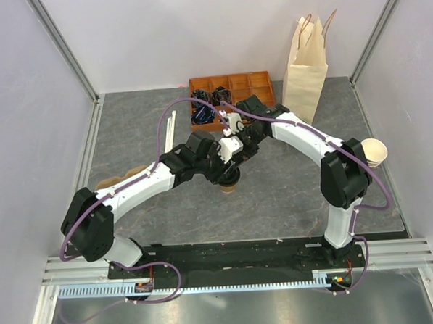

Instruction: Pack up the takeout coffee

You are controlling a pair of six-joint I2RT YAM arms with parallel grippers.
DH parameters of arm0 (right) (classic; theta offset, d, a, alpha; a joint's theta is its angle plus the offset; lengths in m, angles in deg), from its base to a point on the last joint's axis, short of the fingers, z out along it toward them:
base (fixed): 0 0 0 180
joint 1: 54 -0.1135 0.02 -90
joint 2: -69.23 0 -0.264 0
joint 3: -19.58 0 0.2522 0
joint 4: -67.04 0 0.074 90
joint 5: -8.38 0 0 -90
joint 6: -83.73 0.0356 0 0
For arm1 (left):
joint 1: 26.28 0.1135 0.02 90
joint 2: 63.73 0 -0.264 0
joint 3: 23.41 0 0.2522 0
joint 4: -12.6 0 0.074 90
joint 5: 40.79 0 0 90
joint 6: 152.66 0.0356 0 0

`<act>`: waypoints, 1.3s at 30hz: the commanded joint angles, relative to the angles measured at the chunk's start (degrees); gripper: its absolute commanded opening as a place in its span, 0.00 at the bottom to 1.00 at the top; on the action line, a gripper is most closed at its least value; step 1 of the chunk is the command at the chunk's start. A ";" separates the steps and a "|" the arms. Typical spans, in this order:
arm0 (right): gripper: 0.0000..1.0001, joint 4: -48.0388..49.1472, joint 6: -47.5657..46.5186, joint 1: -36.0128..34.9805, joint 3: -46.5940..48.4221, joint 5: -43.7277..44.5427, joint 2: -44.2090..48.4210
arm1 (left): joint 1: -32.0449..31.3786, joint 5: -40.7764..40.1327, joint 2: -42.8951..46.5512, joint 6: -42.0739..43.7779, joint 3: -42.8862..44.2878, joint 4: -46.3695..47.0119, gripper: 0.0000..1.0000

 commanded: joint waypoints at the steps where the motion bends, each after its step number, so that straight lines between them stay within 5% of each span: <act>1: 0.14 2.43 -0.88 -0.18 -4.30 2.60 -1.85 | 0.11 0.38 -1.08 0.32 -1.39 -0.06 0.49; 21: 0.20 -1.53 1.58 1.58 6.33 -2.49 2.27 | 0.11 0.91 -0.90 1.20 -1.30 0.03 0.48; 29: 0.18 0.93 0.97 0.44 1.33 -1.53 0.61 | 0.11 1.08 -0.99 1.29 -1.30 0.03 0.47; 39: 0.03 3.58 -0.70 0.44 -6.94 2.69 -1.07 | 0.11 1.17 -1.43 1.64 -2.00 0.20 0.47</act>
